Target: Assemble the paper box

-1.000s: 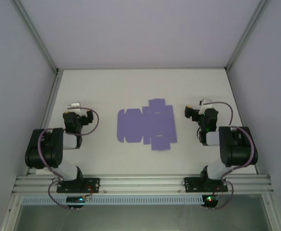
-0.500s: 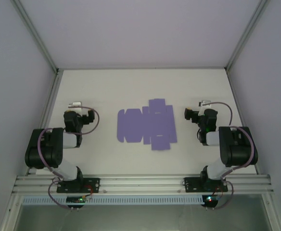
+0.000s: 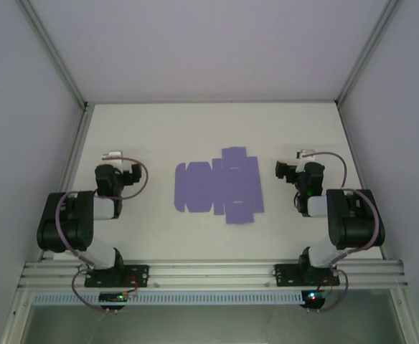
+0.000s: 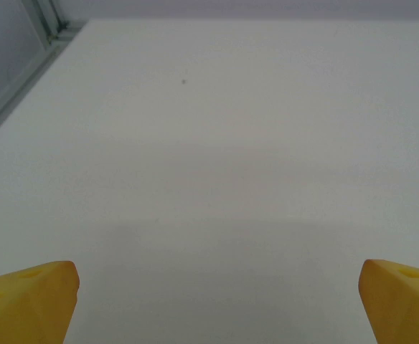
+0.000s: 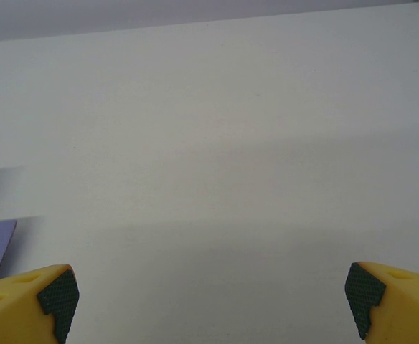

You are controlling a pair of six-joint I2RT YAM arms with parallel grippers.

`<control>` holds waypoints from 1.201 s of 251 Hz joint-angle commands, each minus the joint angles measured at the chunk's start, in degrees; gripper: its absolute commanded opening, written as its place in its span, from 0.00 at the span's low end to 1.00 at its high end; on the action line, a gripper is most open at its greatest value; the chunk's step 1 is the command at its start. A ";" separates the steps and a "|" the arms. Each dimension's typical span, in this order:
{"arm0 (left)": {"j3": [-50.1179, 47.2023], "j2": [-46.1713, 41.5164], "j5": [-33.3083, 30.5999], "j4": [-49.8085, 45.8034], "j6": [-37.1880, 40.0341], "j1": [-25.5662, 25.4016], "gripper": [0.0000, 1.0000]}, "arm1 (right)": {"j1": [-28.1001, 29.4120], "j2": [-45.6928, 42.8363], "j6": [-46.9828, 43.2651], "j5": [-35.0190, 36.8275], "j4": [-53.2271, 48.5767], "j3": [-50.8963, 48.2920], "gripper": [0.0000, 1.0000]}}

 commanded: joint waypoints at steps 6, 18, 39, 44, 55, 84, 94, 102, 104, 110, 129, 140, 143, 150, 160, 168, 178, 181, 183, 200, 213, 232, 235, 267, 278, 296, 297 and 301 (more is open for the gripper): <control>8.61 -10.39 -2.36 -19.58 -4.12 0.04 1.00 | 0.49 -10.79 -0.85 6.07 -11.95 2.95 0.97; 10.94 -12.83 0.40 -25.69 -7.07 -0.02 0.99 | 1.00 -14.11 0.20 6.33 -18.46 5.25 0.95; 13.89 -15.17 4.51 -33.98 -12.84 -1.37 1.00 | 3.04 -18.04 3.84 4.11 -32.18 10.96 0.88; 14.21 -15.41 5.76 -35.22 -14.09 -1.72 0.99 | 3.87 -18.36 4.79 3.58 -35.86 12.67 0.87; 14.67 -15.63 8.88 -37.89 -16.85 -2.78 1.00 | 6.30 -18.17 6.66 1.61 -42.86 16.00 0.79; 14.70 -13.42 15.62 -40.89 -22.49 -7.12 1.00 | 12.31 -13.36 11.72 -6.07 -54.70 22.72 0.50; 15.16 -11.79 16.74 -42.22 -23.50 -8.79 1.00 | 13.95 -11.08 13.44 -9.06 -56.48 24.22 0.45; 15.45 -10.54 17.27 -42.85 -24.57 -9.84 1.00 | 15.15 -9.22 14.64 -11.00 -56.76 24.80 0.42; 15.46 -10.25 17.35 -42.90 -24.92 -10.09 0.99 | 15.44 -8.72 14.99 -11.35 -56.77 25.00 0.42; 15.37 -9.27 18.05 -42.66 -25.70 -10.87 1.00 | 16.23 -7.24 16.05 -12.11 -56.90 25.44 0.41; 15.27 -5.98 22.93 -41.07 -27.64 -12.50 1.00 | 17.64 -2.15 17.63 -15.93 -56.47 26.62 0.36; 15.87 -4.11 25.68 -40.76 -28.12 -13.12 1.00 | 17.92 0.74 18.44 -16.88 -56.70 27.27 0.34; 16.04 -3.64 26.27 -40.72 -28.35 -13.22 0.99 | 17.98 1.55 18.50 -17.06 -56.85 27.40 0.33; 16.49 -2.61 27.16 -40.72 -28.73 -13.49 1.00 | 17.94 3.19 18.94 -16.94 -57.21 27.68 0.32; 17.27 -1.34 27.96 -40.88 -28.86 -13.81 1.00 | 17.75 5.37 20.60 -15.84 -57.73 28.04 0.31; 17.72 -0.44 28.37 -40.85 -29.30 -13.88 0.99 | 17.26 6.98 21.02 -14.70 -58.15 28.21 0.31; 18.13 0.67 29.74 -40.31 -29.77 -13.98 0.99 | 16.62 8.71 21.31 -14.73 -58.28 28.19 0.31; 18.25 0.97 30.05 -40.16 -29.89 -14.02 1.00 | 16.41 9.21 21.36 -15.08 -58.25 28.13 0.31; 18.31 1.19 30.30 -40.07 -29.92 -14.05 1.00 | 16.26 9.51 21.51 -15.30 -58.26 28.07 0.30; 18.88 2.81 31.61 -39.40 -30.23 -14.58 1.00 | 15.56 11.64 22.19 -15.41 -58.38 27.46 0.29; 19.77 4.09 31.28 -40.45 -29.91 -15.15 0.99 | 15.16 12.66 22.55 -14.43 -58.93 26.80 0.29; 21.28 6.32 32.31 -42.19 -29.10 -15.77 1.00 | 14.88 13.41 23.02 -13.46 -59.02 25.75 0.28; 21.50 6.69 32.71 -42.35 -28.94 -15.86 1.00 | 14.86 13.46 22.88 -13.71 -58.50 25.58 0.28; 22.66 10.18 39.52 -38.99 -30.00 -17.02 0.97 | 14.61 14.67 23.63 -15.18 -57.82 24.93 0.28; 22.56 10.88 42.41 -36.26 -31.23 -17.39 0.94 | 14.66 15.08 23.61 -15.05 -57.83 25.19 0.28; 21.65 11.84 46.52 -30.39 -34.29 -17.75 0.85 | 14.70 15.18 24.13 -15.04 -57.96 25.12 0.27; 21.54 11.90 46.69 -30.02 -34.52 -17.76 0.84 | 14.69 15.18 24.13 -15.09 -57.94 25.09 0.27; 21.20 12.02 47.38 -28.60 -35.44 -17.76 0.82 | 14.68 15.13 24.14 -15.29 -57.92 25.07 0.27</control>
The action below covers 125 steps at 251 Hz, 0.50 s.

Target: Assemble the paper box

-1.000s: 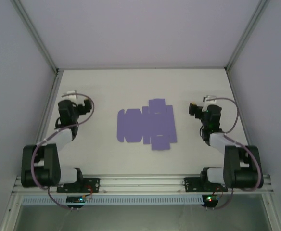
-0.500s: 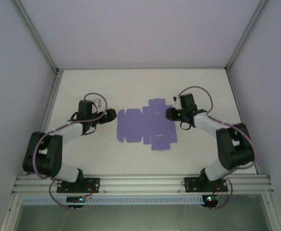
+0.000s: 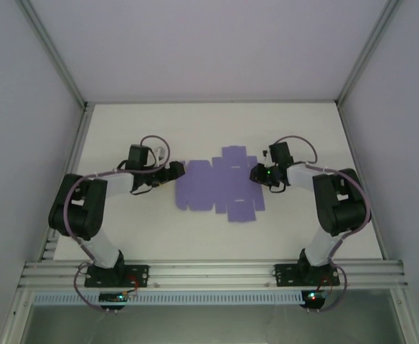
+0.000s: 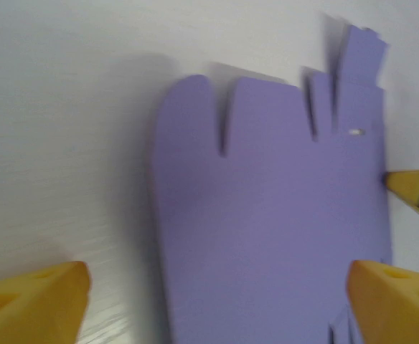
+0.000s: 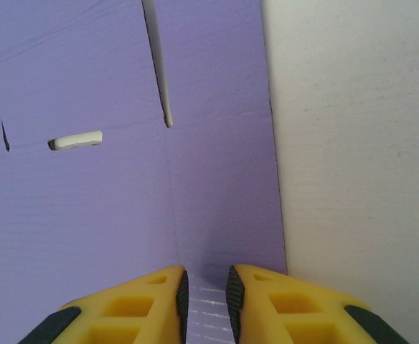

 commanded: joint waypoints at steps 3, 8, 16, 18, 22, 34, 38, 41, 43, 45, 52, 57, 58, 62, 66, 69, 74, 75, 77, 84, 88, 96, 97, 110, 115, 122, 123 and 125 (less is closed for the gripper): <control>-0.94 2.28 11.24 9.46 -5.45 -1.36 0.81 | -0.01 3.92 1.53 1.52 -5.55 -2.24 0.27; -1.30 2.47 12.18 11.32 -6.46 -1.36 0.78 | 0.00 3.92 1.60 1.36 -5.55 -2.36 0.27; -1.72 2.87 13.79 14.02 -7.67 -1.36 0.74 | -0.12 3.83 1.64 1.22 -5.56 -2.38 0.27; -1.85 2.90 14.12 14.58 -7.93 -1.36 0.73 | -0.08 3.83 1.63 1.18 -5.56 -2.37 0.27; -2.02 2.94 14.59 15.72 -8.48 -1.36 0.72 | -0.16 3.76 1.56 1.13 -5.57 -2.41 0.27; -2.63 3.11 15.00 18.62 -9.83 -1.29 0.70 | -0.25 3.68 1.47 0.90 -5.46 -2.43 0.27; -2.74 3.18 15.16 19.67 -10.20 -1.34 0.70 | -0.31 3.65 1.38 0.91 -5.47 -2.42 0.27; -2.82 3.20 15.23 20.20 -10.45 -1.34 0.69 | -0.26 3.66 1.38 0.83 -5.39 -2.43 0.27; -2.83 3.33 15.33 20.64 -10.69 -1.36 0.69 | -0.32 3.65 1.32 0.76 -5.39 -2.45 0.27; -2.83 3.37 15.40 21.05 -10.83 -1.36 0.69 | -0.31 3.65 1.33 0.69 -5.39 -2.46 0.27; -2.79 3.45 15.63 21.90 -11.50 -1.29 0.66 | -0.29 3.59 1.23 0.56 -5.31 -2.39 0.27; -2.65 3.40 15.74 22.34 -11.77 -1.24 0.63 | -0.40 3.58 1.13 0.45 -5.18 -2.54 0.27; -2.66 3.39 15.72 22.45 -11.86 -1.30 0.63 | -0.37 3.53 1.11 0.41 -5.15 -2.50 0.27; -2.61 3.34 15.92 22.85 -12.12 -1.32 0.61 | -0.36 3.52 0.90 0.25 -4.93 -2.60 0.27; -2.52 3.31 15.93 23.30 -12.34 -1.32 0.58 | -0.35 3.34 0.70 0.10 -4.74 -2.67 0.27; -2.49 3.21 15.87 23.68 -12.54 -1.36 0.56 | -0.35 3.24 0.56 -0.07 -4.51 -2.78 0.27; -2.39 3.00 15.86 24.09 -12.78 -1.35 0.52 | -0.41 3.02 0.37 -0.37 -4.14 -2.83 0.27; -2.44 2.97 15.86 24.12 -12.80 -1.36 0.50 | -0.37 2.98 0.34 -0.48 -4.06 -2.86 0.27; -2.36 2.97 15.80 24.12 -12.81 -1.36 0.48 | -0.37 2.85 0.33 -0.63 -3.94 -2.93 0.27; -2.10 2.67 15.67 23.94 -12.46 -1.36 0.43 | -0.35 2.34 -0.01 -1.12 -3.15 -3.07 0.27; -1.92 2.53 15.44 23.64 -12.26 -1.36 0.40 | -0.34 2.05 -0.32 -1.32 -2.68 -3.20 0.28; -1.38 2.32 14.76 22.49 -11.54 -1.45 0.34 | -0.41 1.25 -0.69 -1.70 -2.07 -3.17 0.29; -1.31 2.28 14.74 22.26 -11.43 -1.41 0.34 | -0.37 1.13 -0.77 -1.72 -1.97 -3.08 0.29; 0.14 1.94 13.84 18.35 -9.22 -1.69 0.25 | -0.34 -0.11 -1.40 -2.65 -1.74 -2.55 0.31; 0.62 1.83 13.53 17.20 -8.49 -1.86 0.21 | -0.48 -0.64 -1.66 -3.14 -1.78 -2.28 0.32; 1.02 1.58 13.22 16.22 -7.67 -2.05 0.14 | -0.51 -1.44 -1.80 -3.50 -1.70 -1.90 0.34; 1.07 1.51 13.14 16.14 -7.56 -2.06 0.13 | -0.51 -1.58 -1.85 -3.58 -1.70 -1.83 0.34; 1.09 1.42 13.07 16.02 -7.37 -2.06 0.11 | -0.53 -1.83 -1.88 -3.67 -1.63 -1.77 0.34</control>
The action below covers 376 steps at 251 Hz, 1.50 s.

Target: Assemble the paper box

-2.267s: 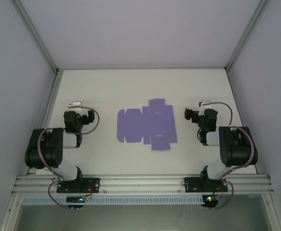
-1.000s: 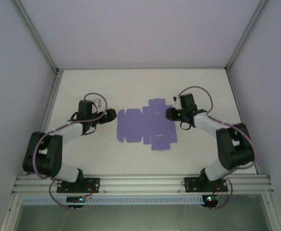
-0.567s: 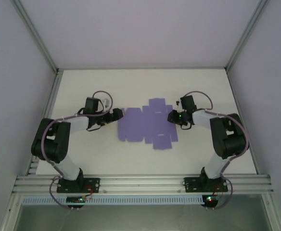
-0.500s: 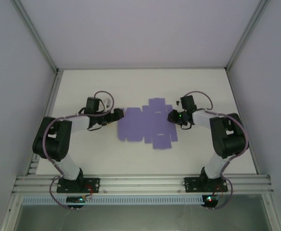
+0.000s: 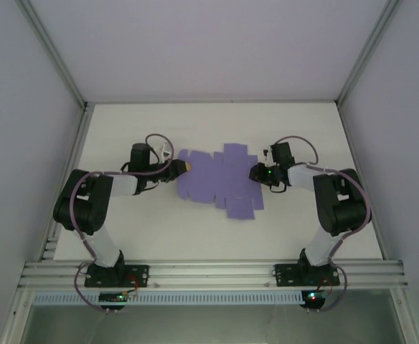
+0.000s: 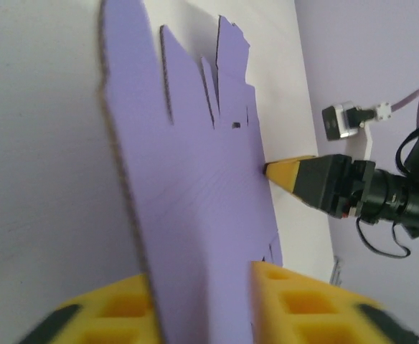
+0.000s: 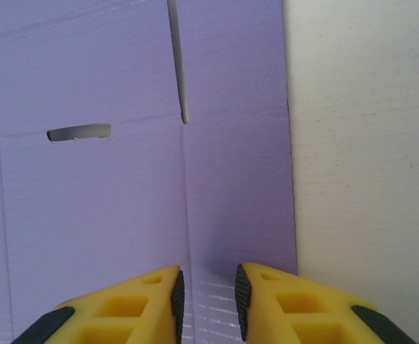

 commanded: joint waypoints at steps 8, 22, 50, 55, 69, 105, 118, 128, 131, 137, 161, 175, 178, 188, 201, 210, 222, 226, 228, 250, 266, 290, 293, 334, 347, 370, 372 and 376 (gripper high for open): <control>2.97 -1.46 0.76 -2.59 3.25 -0.86 0.03 | -0.04 -2.31 -2.04 -2.11 -3.59 -0.71 0.36; 3.34 -2.71 0.96 -2.58 3.72 -0.84 0.00 | -0.34 -4.67 -2.54 -2.77 -3.48 -0.38 0.42; 4.02 -6.76 0.54 -2.31 3.89 -0.48 0.00 | -1.66 -11.13 -3.90 -4.52 -2.82 -1.15 0.56; 4.03 -7.57 0.24 -1.77 3.23 -0.39 0.00 | -1.98 -12.37 -4.21 -5.13 -2.68 -1.45 0.59; 3.87 -9.76 -0.52 -0.16 0.72 -0.04 0.00 | -2.99 -16.04 -4.48 -5.95 -2.63 -2.52 0.66; 1.73 -15.05 0.14 8.67 -8.67 2.17 0.00 | -7.25 -24.41 -2.76 -8.35 -1.28 -6.23 0.82; 1.00 -16.60 0.95 12.11 -11.65 2.68 0.00 | -8.67 -26.03 -2.53 -12.16 1.26 -7.57 0.83; 1.10 -17.60 1.48 12.37 -12.55 2.78 0.00 | -9.58 -26.51 -2.16 -15.90 2.84 -7.93 0.83; 1.18 -17.87 1.64 12.07 -12.68 2.78 0.00 | -9.89 -26.52 -1.88 -16.89 3.50 -7.91 0.83; 1.35 -18.41 1.74 11.36 -12.95 2.78 0.00 | -10.25 -26.44 -1.79 -19.15 4.18 -7.68 0.83; 0.58 -20.29 2.26 11.87 -14.20 2.78 0.00 | -11.02 -24.92 0.61 -25.36 7.78 -6.41 0.80; -0.06 -21.37 2.15 12.14 -14.23 2.72 0.00 | -11.32 -23.95 2.51 -27.08 10.66 -5.96 0.74; -0.15 -21.65 2.10 12.01 -14.23 2.76 0.00 | -11.36 -23.71 2.87 -27.38 11.38 -5.89 0.73; -0.52 -22.36 1.89 11.63 -14.50 2.77 0.00 | -11.46 -22.87 4.09 -28.90 13.50 -5.53 0.68; -1.01 -23.09 1.85 11.63 -14.62 2.78 0.00 | -11.58 -21.59 5.25 -31.00 15.61 -4.73 0.57; -1.36 -23.68 1.48 11.36 -14.68 2.79 0.00 | -11.57 -20.85 5.97 -32.03 16.71 -4.02 0.50; -1.74 -24.53 1.17 11.01 -14.29 2.81 0.00 | -11.46 -20.25 6.61 -32.66 18.34 -3.37 0.43; -1.87 -24.82 0.90 10.85 -14.17 2.87 0.00 | -11.38 -19.90 6.94 -33.05 19.08 -3.30 0.41; -1.92 -24.94 0.74 10.77 -14.11 2.87 0.00 | -11.26 -19.86 7.10 -33.23 19.44 -3.30 0.40; -2.57 -26.19 -0.62 9.45 -13.24 2.96 0.00 | -10.50 -19.63 8.84 -34.97 22.54 -3.45 0.34; -3.10 -27.03 -1.48 9.47 -13.01 3.15 0.00 | -10.06 -19.78 9.33 -35.61 23.28 -3.62 0.30; -3.98 -28.15 -3.28 9.29 -13.10 3.48 0.00 | -9.79 -20.27 9.35 -36.77 22.98 -3.80 0.25; -4.04 -28.32 -3.44 9.21 -13.15 3.55 0.00 | -9.83 -20.23 9.33 -36.87 22.89 -3.79 0.24; -5.09 -29.35 -4.98 9.08 -12.84 3.97 0.00 | -9.52 -20.71 7.72 -38.23 23.01 -4.58 0.02; -5.30 -29.27 -5.14 9.39 -12.94 4.01 0.00 | -8.94 -20.72 7.15 -38.77 23.46 -4.59 0.00; -5.23 -29.03 -5.54 7.06 -12.34 4.23 0.07 | -7.41 -20.91 5.71 -39.26 23.25 -4.35 0.00; -5.20 -29.03 -5.62 6.39 -12.11 4.35 0.12 | -7.17 -20.96 5.36 -39.04 22.66 -4.22 0.00; -4.98 -29.20 -5.86 4.54 -11.36 4.51 0.23 | -7.01 -21.02 4.39 -38.48 21.32 -3.90 0.00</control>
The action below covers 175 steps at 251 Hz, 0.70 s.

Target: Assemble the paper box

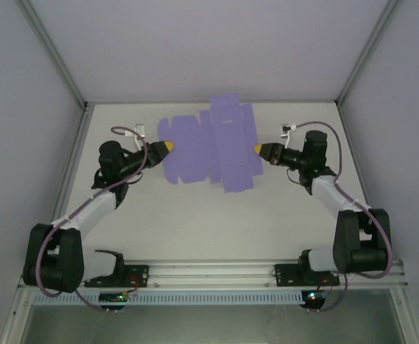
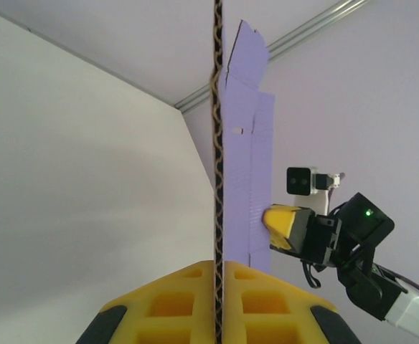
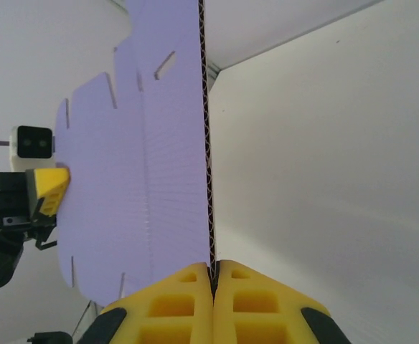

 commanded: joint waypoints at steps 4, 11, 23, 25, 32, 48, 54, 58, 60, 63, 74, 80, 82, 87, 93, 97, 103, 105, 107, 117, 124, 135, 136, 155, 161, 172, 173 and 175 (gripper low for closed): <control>1.16 -1.40 -2.69 -5.11 2.82 0.73 0.37 | 2.82 -1.34 -4.58 -2.74 -3.36 1.72 0.00; 1.84 -2.01 -4.92 -11.04 5.44 0.98 0.67 | 3.33 -1.52 -8.24 -1.62 -7.57 2.72 0.00; 3.53 -3.64 -13.56 -23.19 10.85 0.98 1.00 | 4.91 -1.94 -15.64 2.83 -16.68 4.89 0.00; 3.77 -3.90 -15.55 -25.55 11.63 0.98 1.00 | 5.26 -1.96 -17.15 3.67 -18.33 5.22 0.00; 4.46 -4.68 -22.35 -32.44 13.45 0.87 0.99 | 6.53 -2.02 -22.33 6.17 -23.49 6.59 0.00; 4.89 -6.22 -34.93 -42.73 15.84 1.13 1.00 | 10.17 -1.75 -30.06 13.28 -31.08 8.80 0.00; 5.02 -6.81 -38.48 -45.73 16.22 1.28 1.00 | 11.58 -1.46 -31.51 15.91 -32.95 9.39 0.00; 5.10 -7.14 -40.28 -47.47 16.62 1.39 1.00 | 12.33 -1.30 -32.87 17.94 -34.10 9.86 0.00; 5.10 -7.39 -41.03 -48.17 16.89 1.41 1.00 | 12.72 -1.21 -33.63 19.03 -34.62 10.09 0.00; 5.18 -7.61 -42.09 -49.20 17.22 1.46 0.99 | 13.32 -1.04 -34.89 20.56 -35.35 10.54 0.00; 5.53 -8.69 -45.22 -52.72 18.23 1.59 1.00 | 15.27 -0.30 -37.18 26.59 -37.43 11.73 0.00; 5.82 -9.21 -46.31 -54.26 18.75 1.60 1.00 | 16.17 0.15 -39.30 30.13 -38.62 12.67 0.00; 5.90 -9.40 -46.50 -54.66 18.92 1.60 1.00 | 16.49 0.32 -40.23 31.28 -39.04 13.06 0.00; 6.01 -9.79 -46.76 -55.46 19.42 1.60 1.00 | 17.35 0.81 -42.24 34.11 -39.65 13.71 0.00; 6.15 -10.25 -46.55 -55.99 19.84 1.60 1.00 | 18.50 1.30 -44.41 37.71 -40.01 14.36 0.00; 6.23 -10.52 -46.08 -56.18 20.00 1.66 1.00 | 19.39 1.68 -46.06 40.38 -40.02 14.57 0.00; 6.29 -10.70 -44.90 -56.11 20.14 1.71 1.00 | 20.85 2.03 -48.99 44.30 -39.38 14.88 0.00; 6.37 -10.74 -44.41 -55.95 20.26 1.76 1.00 | 21.35 2.17 -50.12 45.40 -39.06 14.88 0.00; 6.34 -10.75 -43.87 -55.78 20.37 1.77 1.00 | 21.83 2.36 -51.19 46.55 -38.69 14.86 0.00; 6.45 -10.68 -40.33 -54.35 20.78 1.77 1.00 | 23.98 2.96 -58.21 51.13 -35.80 14.26 0.00; 6.54 -10.30 -37.96 -53.18 20.65 1.78 1.00 | 25.60 3.50 -61.72 54.17 -32.81 13.50 0.00; 7.21 -9.48 -34.15 -51.96 20.15 1.77 1.00 | 27.84 4.75 -67.66 57.95 -28.03 12.70 0.00; 7.34 -9.37 -33.81 -51.89 20.11 1.77 1.00 | 27.93 4.86 -67.66 58.26 -27.63 12.71 0.00; 9.73 -7.16 -27.33 -50.64 19.21 1.78 0.99 | 29.89 8.35 -75.23 63.12 -21.08 13.40 0.00; 10.39 -6.49 -24.81 -49.76 18.84 1.77 1.00 | 30.48 9.60 -76.99 64.99 -19.41 13.90 0.00; 11.13 -5.47 -19.47 -47.08 18.16 1.77 0.99 | 31.49 11.78 -80.19 67.92 -16.12 14.34 0.00; 11.19 -5.34 -18.91 -46.77 18.10 1.77 0.99 | 31.60 11.98 -80.52 68.12 -15.70 14.27 0.00; 11.33 -5.16 -17.79 -46.10 17.84 1.77 0.99 | 31.79 12.35 -81.29 68.66 -14.72 14.14 0.00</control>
